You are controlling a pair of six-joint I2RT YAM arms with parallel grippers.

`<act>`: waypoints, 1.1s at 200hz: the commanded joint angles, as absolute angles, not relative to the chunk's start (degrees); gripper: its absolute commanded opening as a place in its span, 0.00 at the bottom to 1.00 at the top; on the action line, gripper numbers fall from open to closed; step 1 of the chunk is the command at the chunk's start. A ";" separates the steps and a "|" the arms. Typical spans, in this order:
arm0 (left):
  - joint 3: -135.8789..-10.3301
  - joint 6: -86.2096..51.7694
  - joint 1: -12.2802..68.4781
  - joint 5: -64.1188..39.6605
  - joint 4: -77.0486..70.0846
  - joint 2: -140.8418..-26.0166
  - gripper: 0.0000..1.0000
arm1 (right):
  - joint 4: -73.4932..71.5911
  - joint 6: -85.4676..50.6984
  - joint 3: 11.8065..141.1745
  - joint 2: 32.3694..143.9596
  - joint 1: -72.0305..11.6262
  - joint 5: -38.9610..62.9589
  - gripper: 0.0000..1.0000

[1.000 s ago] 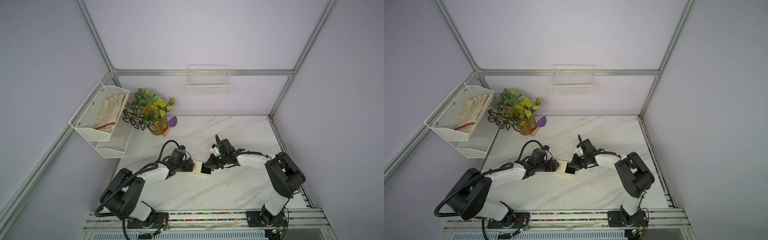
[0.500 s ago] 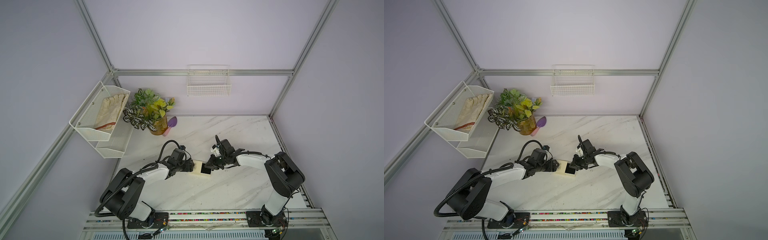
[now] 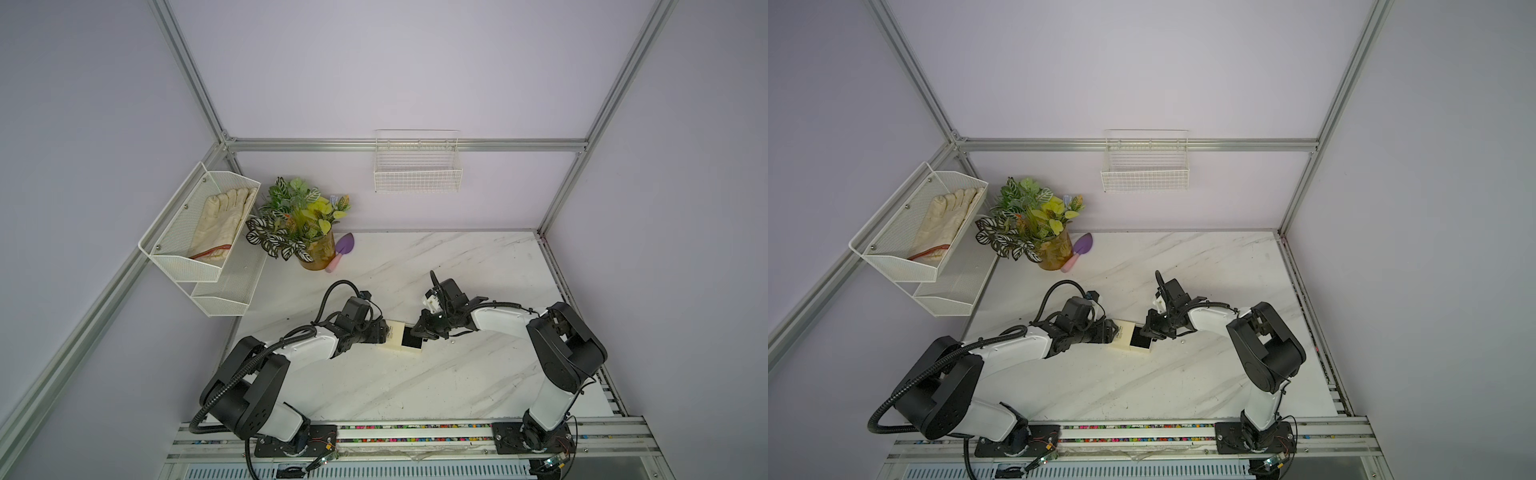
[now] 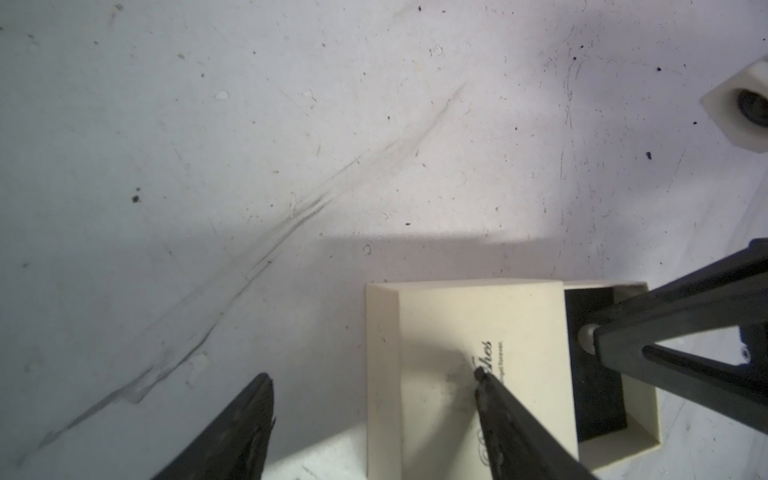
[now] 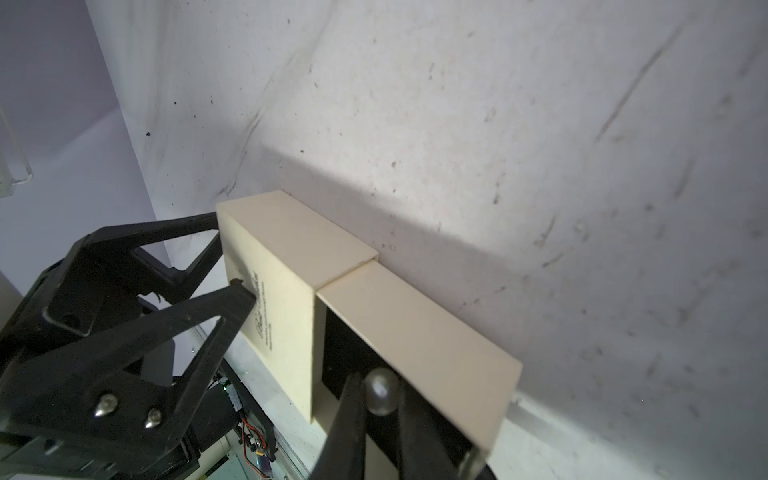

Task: Place the earrings into the drawer-style jewelry box
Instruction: Insert the earring into the inner lining.

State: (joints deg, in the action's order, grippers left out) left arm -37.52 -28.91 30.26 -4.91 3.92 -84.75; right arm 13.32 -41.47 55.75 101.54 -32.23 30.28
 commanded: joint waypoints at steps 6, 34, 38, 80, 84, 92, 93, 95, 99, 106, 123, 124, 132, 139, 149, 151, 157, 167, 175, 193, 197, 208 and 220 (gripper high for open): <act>-39.45 -27.51 29.97 -3.34 6.63 -86.66 0.76 | 13.93 -41.40 57.15 102.04 -31.95 29.00 0.00; -39.46 -27.42 30.05 -3.43 6.60 -86.76 0.76 | 14.84 -41.10 57.32 102.33 -31.90 28.49 0.00; -39.46 -27.42 30.11 -3.43 6.63 -86.79 0.76 | 15.00 -41.00 57.31 102.37 -31.90 28.35 0.00; -39.37 -27.51 30.09 -3.34 6.67 -86.57 0.76 | 16.74 -40.44 57.69 103.25 -31.91 27.36 0.00; -39.37 -27.51 30.05 -3.34 6.61 -86.57 0.76 | 16.87 -40.35 57.77 103.34 -31.94 27.27 0.00; -39.37 -27.51 30.01 -3.30 6.60 -86.48 0.76 | 17.18 -40.20 57.96 103.44 -31.92 27.10 0.00; -39.37 -27.47 29.99 -3.27 6.64 -86.48 0.76 | 17.29 -40.23 58.03 103.49 -31.91 27.09 0.00; -39.37 -27.50 30.02 -3.30 6.65 -86.48 0.76 | 17.31 -40.18 58.01 103.52 -31.91 27.01 0.00; -39.37 -27.43 30.06 -3.26 6.67 -86.48 0.76 | 17.46 -40.04 58.09 103.47 -31.90 26.94 0.00; -39.37 -27.42 30.09 -3.25 6.62 -86.48 0.76 | 17.57 -39.95 58.10 103.53 -31.90 26.73 0.00; -39.37 -27.42 30.03 -3.25 6.67 -86.54 0.76 | 17.58 -39.98 58.10 103.36 -31.91 26.63 0.02; -39.37 -27.42 30.05 -3.25 6.72 -86.56 0.76 | 17.58 -39.99 58.10 103.41 -31.91 26.63 0.03; -39.37 -27.42 29.97 -3.34 6.64 -86.57 0.76 | 17.49 -40.07 58.08 103.28 -31.91 26.56 0.06; -39.46 -27.42 30.08 -3.38 6.65 -86.72 0.76 | 17.49 -40.14 58.10 103.19 -31.96 26.54 0.09; -39.46 -27.42 30.05 -3.46 6.62 -86.71 0.76 | 17.40 -40.21 58.06 102.98 -31.91 26.54 0.13; -39.46 -27.42 30.06 -3.44 6.67 -86.67 0.76 | 17.40 -40.24 58.09 102.93 -31.91 26.50 0.14; -39.46 -27.42 30.00 -3.43 6.66 -86.66 0.76 | 17.40 -40.25 58.10 102.77 -31.91 26.55 0.17; -39.46 -27.42 29.98 -3.43 6.68 -86.74 0.76 | 17.31 -40.25 58.10 102.48 -31.90 26.54 0.21; -39.46 -27.40 30.03 -3.43 6.67 -86.68 0.76 | 17.40 -40.21 58.16 102.24 -31.91 26.54 0.24; -39.37 -27.42 30.03 -3.47 6.68 -86.49 0.76 | 17.40 -40.30 58.35 101.70 -31.95 26.53 0.29; -39.37 -27.41 30.06 -3.43 6.70 -86.44 0.76 | 17.48 -40.33 58.44 101.61 -31.93 26.54 0.30; -39.37 -27.36 30.01 -3.38 6.74 -86.47 0.76 | 17.58 -40.36 58.62 101.38 -31.90 26.53 0.32; -39.45 -27.42 29.98 -3.45 6.68 -86.47 0.76 | 17.67 -40.43 58.72 101.09 -31.89 26.59 0.34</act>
